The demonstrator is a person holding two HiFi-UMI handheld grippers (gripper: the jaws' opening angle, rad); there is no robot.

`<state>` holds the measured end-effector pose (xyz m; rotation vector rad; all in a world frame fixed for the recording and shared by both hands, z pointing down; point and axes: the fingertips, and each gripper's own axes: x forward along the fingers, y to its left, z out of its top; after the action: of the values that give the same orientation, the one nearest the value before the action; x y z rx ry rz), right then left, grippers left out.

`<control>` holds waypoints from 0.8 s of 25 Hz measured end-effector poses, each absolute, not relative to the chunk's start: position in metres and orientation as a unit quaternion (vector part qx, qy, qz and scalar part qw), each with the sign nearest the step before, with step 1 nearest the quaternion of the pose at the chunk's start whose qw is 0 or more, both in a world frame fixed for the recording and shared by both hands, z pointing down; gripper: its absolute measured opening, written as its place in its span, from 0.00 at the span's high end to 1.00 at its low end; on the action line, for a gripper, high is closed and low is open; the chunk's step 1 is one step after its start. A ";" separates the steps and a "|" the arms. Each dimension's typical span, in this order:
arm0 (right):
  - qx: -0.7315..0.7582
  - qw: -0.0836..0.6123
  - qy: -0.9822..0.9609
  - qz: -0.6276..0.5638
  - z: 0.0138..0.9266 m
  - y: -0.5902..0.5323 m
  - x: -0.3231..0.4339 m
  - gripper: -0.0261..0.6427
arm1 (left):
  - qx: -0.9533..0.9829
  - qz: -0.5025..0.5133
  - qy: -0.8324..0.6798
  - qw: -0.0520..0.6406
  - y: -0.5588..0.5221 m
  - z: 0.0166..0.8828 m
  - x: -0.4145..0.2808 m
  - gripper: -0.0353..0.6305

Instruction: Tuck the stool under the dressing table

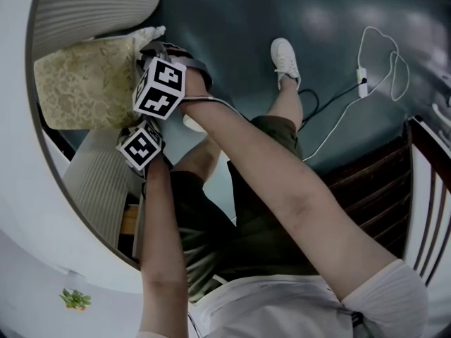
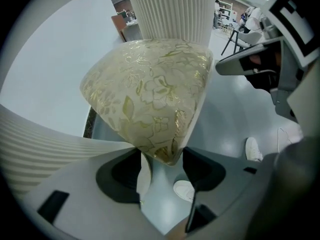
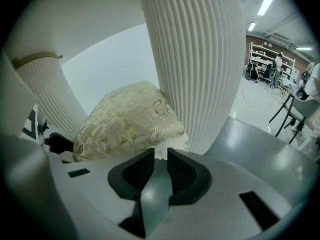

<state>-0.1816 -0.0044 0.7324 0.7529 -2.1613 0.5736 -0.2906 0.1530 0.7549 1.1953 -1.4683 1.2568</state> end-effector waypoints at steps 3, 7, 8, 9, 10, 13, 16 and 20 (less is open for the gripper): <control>0.300 0.386 -0.841 0.231 0.732 0.003 -0.167 0.84 | 0.473 0.505 -0.588 0.419 0.155 0.753 -0.290 0.57; 0.304 0.383 -0.837 0.246 0.723 0.011 -0.148 0.88 | 0.472 0.512 -0.589 0.410 0.157 0.742 -0.286 0.68; 0.304 0.381 -0.837 0.249 0.719 0.014 -0.143 0.89 | 0.470 0.512 -0.592 0.408 0.160 0.739 -0.286 0.73; 0.303 0.378 -0.837 0.254 0.715 0.016 -0.139 0.90 | 0.467 0.513 -0.596 0.406 0.161 0.735 -0.286 0.78; 0.304 0.375 -0.836 0.259 0.711 0.018 -0.133 0.91 | 0.465 0.511 -0.600 0.402 0.162 0.729 -0.286 0.83; 0.311 0.372 -0.829 0.278 0.699 0.024 -0.112 0.94 | 0.470 0.498 -0.606 0.404 0.163 0.712 -0.277 0.94; 0.316 0.373 -0.822 0.292 0.686 0.029 -0.090 0.94 | 0.489 0.476 -0.601 0.416 0.162 0.693 -0.257 0.94; 0.320 0.368 -0.820 0.301 0.658 0.035 -0.067 0.95 | 0.530 0.441 -0.587 0.424 0.154 0.661 -0.229 0.94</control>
<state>-0.0674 0.0346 0.6575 0.8207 -2.1056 0.7728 -0.2290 0.1538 0.6610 1.3273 -1.4679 1.1041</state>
